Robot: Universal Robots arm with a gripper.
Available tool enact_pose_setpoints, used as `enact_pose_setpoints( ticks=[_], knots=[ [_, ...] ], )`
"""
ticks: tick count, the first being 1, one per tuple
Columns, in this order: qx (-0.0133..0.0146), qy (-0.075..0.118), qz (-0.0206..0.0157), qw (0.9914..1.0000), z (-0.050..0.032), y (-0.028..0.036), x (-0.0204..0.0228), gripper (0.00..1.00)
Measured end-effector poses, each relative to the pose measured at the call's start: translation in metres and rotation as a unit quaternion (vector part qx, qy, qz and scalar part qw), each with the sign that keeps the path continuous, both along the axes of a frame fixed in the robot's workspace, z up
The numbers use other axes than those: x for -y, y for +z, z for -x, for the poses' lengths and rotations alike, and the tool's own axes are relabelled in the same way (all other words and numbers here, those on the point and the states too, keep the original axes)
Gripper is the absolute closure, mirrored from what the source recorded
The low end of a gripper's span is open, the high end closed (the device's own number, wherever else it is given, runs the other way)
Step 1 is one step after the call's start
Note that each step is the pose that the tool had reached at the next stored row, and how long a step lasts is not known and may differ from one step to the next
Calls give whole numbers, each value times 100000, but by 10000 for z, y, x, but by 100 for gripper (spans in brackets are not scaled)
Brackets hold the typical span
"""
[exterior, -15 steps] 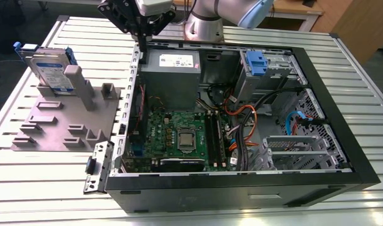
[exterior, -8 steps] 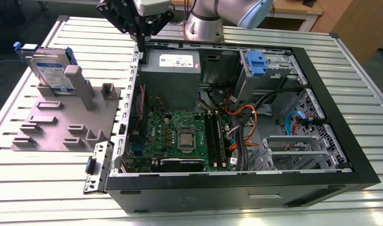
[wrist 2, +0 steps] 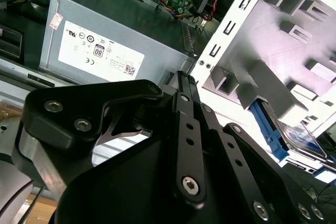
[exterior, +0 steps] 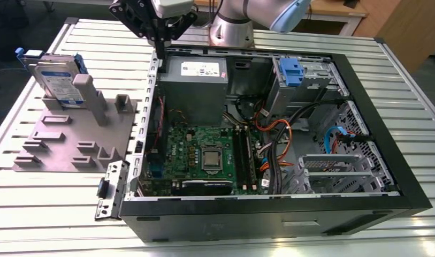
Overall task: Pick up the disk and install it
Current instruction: 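Reach for the disk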
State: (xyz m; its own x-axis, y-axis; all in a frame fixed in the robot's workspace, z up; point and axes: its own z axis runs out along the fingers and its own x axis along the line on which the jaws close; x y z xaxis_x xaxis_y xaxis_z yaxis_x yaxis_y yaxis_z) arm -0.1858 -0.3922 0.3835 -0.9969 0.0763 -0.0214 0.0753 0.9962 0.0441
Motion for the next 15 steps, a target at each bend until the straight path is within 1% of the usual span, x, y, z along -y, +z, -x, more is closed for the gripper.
enact_pose_setpoints(
  ticks=[7,11,15],
  knots=[
    [3,3,-1,100000,16,0,-15,89],
    [1,5,-1,100000,65,0,-19,89],
    [1,0,-1,100000,92,0,-29,89]
  ],
)
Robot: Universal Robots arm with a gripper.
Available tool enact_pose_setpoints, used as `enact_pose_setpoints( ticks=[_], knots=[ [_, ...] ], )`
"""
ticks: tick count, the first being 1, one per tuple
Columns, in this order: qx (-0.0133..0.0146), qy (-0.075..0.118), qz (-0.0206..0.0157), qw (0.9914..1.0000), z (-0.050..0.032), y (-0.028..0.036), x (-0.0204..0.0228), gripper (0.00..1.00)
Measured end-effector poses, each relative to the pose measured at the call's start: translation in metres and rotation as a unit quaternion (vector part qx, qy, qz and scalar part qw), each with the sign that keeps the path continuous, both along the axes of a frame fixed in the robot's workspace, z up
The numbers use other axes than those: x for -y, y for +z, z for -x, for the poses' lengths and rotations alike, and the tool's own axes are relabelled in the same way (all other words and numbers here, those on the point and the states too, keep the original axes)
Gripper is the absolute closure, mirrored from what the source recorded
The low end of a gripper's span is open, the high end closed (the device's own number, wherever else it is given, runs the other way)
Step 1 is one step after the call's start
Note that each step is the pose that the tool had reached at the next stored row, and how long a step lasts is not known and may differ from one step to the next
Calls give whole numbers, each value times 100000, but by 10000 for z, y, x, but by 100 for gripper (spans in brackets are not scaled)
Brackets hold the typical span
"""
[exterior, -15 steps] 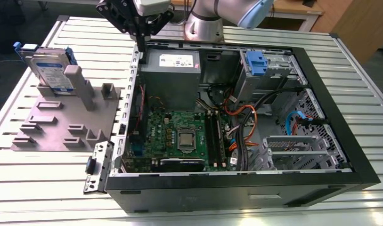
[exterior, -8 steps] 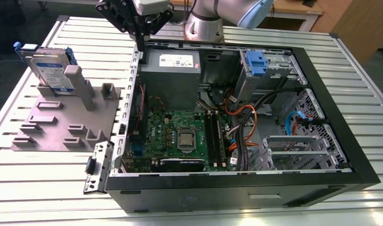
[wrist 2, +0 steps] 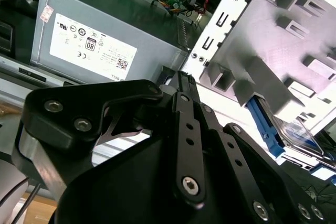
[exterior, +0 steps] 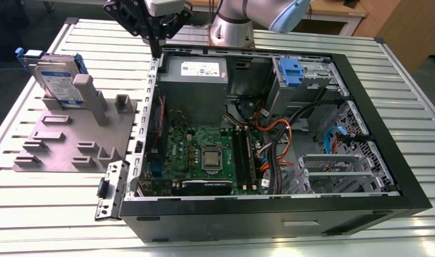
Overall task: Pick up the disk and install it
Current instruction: 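Reach for the disk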
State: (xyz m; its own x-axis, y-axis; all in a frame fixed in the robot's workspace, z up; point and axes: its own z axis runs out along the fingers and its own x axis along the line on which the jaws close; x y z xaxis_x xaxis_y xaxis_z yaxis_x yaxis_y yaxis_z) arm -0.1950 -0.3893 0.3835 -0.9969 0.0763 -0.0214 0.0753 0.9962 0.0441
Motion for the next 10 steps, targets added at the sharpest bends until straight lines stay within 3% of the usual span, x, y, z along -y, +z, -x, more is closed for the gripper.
enact_pose_setpoints(
  ticks=[10],
  knots=[
    [1,0,0,100000,24,0,-1,89]
  ],
)
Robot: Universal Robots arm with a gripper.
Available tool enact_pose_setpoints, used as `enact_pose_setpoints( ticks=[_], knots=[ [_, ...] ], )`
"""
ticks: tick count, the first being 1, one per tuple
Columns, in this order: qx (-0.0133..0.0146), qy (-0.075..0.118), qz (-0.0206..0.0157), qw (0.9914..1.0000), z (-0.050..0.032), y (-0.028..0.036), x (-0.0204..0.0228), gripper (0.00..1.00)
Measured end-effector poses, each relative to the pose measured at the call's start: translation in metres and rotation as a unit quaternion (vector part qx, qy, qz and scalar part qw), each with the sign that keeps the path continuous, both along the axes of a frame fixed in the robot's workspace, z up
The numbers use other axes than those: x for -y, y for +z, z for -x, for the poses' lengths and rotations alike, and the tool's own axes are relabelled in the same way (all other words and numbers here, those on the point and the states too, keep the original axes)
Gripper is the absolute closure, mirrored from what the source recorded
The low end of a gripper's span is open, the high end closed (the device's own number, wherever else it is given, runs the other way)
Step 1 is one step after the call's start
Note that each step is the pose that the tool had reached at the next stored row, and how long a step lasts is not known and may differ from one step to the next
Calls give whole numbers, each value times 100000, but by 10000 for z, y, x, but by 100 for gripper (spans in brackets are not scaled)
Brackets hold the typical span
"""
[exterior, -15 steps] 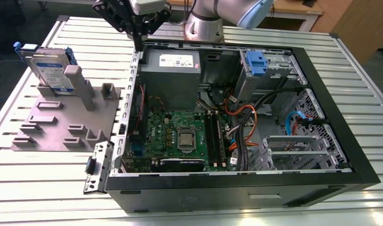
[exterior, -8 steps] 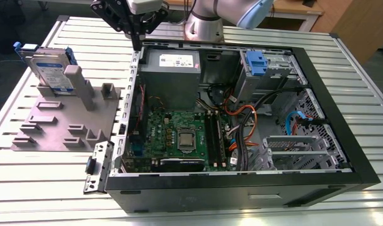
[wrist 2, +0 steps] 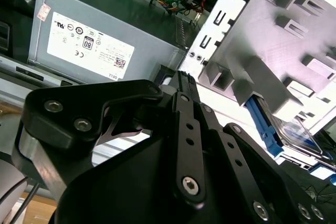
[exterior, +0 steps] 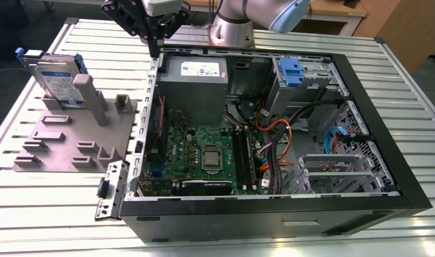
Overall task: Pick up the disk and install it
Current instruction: 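Reach for the disk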
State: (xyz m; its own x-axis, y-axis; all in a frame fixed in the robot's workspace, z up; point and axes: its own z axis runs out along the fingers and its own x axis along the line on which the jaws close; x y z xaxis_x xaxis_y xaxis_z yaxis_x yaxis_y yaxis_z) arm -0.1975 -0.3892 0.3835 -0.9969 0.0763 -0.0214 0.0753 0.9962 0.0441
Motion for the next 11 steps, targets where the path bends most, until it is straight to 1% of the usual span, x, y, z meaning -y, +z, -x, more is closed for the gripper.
enact_pose_setpoints(
  ticks=[11],
  knots=[
    [0,0,0,100000,37,0,0,89]
  ],
)
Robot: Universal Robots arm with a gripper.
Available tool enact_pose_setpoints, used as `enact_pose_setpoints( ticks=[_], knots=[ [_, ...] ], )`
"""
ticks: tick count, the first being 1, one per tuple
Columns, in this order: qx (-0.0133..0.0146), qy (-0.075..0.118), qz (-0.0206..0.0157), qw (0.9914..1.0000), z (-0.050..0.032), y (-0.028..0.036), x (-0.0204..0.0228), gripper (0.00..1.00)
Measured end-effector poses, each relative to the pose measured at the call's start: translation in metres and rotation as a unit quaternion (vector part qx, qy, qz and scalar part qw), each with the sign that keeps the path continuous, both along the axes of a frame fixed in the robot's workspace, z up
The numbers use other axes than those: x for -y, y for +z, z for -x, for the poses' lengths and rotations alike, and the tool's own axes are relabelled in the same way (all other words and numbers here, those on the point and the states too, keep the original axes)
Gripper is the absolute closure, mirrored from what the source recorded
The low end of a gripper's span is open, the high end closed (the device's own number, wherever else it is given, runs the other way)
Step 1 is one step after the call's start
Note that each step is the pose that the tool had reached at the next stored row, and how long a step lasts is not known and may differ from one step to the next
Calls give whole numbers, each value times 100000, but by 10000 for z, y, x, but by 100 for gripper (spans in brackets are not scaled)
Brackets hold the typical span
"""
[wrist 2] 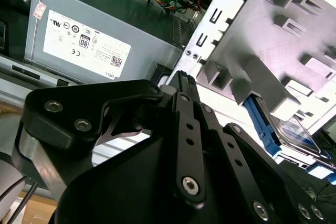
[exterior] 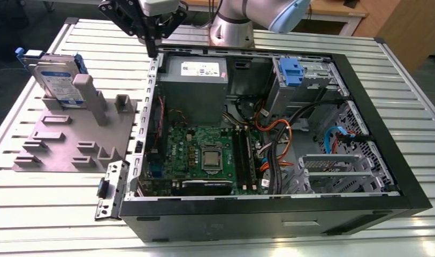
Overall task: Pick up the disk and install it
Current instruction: 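Reach for the disk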
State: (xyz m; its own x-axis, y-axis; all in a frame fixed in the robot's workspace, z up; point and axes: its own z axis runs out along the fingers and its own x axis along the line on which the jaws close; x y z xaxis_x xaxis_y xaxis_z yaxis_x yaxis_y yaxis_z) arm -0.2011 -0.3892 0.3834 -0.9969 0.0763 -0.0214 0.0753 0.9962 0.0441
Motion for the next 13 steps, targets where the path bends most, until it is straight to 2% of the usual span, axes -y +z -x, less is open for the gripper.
enact_pose_setpoints(
  ticks=[8,13],
  knots=[
    [-3,2,3,100000,36,0,-2,89],
    [1,2,0,100000,59,-5,-35,89]
  ],
)
